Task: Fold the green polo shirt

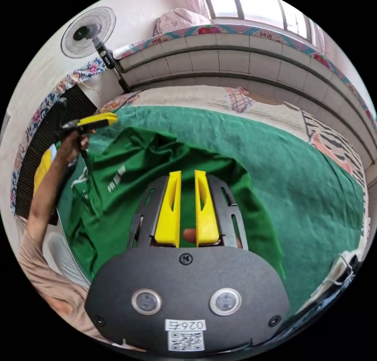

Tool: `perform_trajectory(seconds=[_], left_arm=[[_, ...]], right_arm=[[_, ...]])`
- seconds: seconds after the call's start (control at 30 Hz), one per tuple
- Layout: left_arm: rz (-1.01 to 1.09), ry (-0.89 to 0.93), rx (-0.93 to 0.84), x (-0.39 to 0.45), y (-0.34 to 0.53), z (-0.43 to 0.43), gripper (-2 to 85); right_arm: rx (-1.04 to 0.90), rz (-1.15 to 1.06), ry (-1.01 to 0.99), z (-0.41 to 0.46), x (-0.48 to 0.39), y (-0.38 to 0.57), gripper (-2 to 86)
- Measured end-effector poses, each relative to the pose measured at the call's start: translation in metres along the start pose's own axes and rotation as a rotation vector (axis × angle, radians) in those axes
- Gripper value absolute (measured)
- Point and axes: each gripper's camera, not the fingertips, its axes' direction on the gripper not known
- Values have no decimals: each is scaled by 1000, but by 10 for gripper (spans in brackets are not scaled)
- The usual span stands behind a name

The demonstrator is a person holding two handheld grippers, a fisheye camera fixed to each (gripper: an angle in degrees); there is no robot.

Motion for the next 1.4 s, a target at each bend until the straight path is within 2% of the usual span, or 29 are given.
perform_trajectory(seconds=[0.1,0.2,0.23,0.33,0.37,0.5,0.67,0.73,0.8,0.87,0.97,1.03,1.13,1.2,1.27,1.37,1.4], left_arm=[[-45,20,-50,-24,-19,49,132],[-86,183,-146,-43,-34,95,127],[-100,236,-217,-48,-36,114,91],[-62,143,-256,-53,-40,114,7],[-55,177,-263,-55,-41,113,1],[-14,220,-232,-50,-36,101,-5],[61,208,-42,-30,-30,52,0],[32,202,3,-30,-31,43,9],[-9,193,-27,-31,-34,48,107],[-4,207,-137,-25,-38,69,129],[35,140,-280,-5,-39,100,85],[104,57,-258,9,-40,93,12],[168,68,-279,27,-45,84,3],[318,-26,-181,54,-36,58,6],[555,-163,-108,99,-4,21,23],[706,-409,-11,142,61,-25,20],[711,-428,6,146,72,-33,17]], right_arm=[[7,45,-108,45,12,-52,51],[-62,85,-150,98,20,-94,61],[-101,101,-167,119,23,-105,59],[-141,165,-151,145,36,-116,12],[-133,113,-197,146,39,-119,-2],[-91,107,-332,147,51,-117,-13],[86,39,-235,128,36,-103,-13],[93,19,-199,126,30,-101,-8],[70,32,-185,128,29,-99,2],[31,51,-200,133,33,-96,20],[-18,104,-337,146,44,-94,27],[-60,140,-406,159,47,-95,13],[-108,65,-433,172,31,-96,-5],[68,-40,-353,146,9,-85,-8],[271,-393,-57,100,-54,-46,-12],[266,-785,325,92,-124,30,-14],[270,-819,365,92,-131,45,-14]])
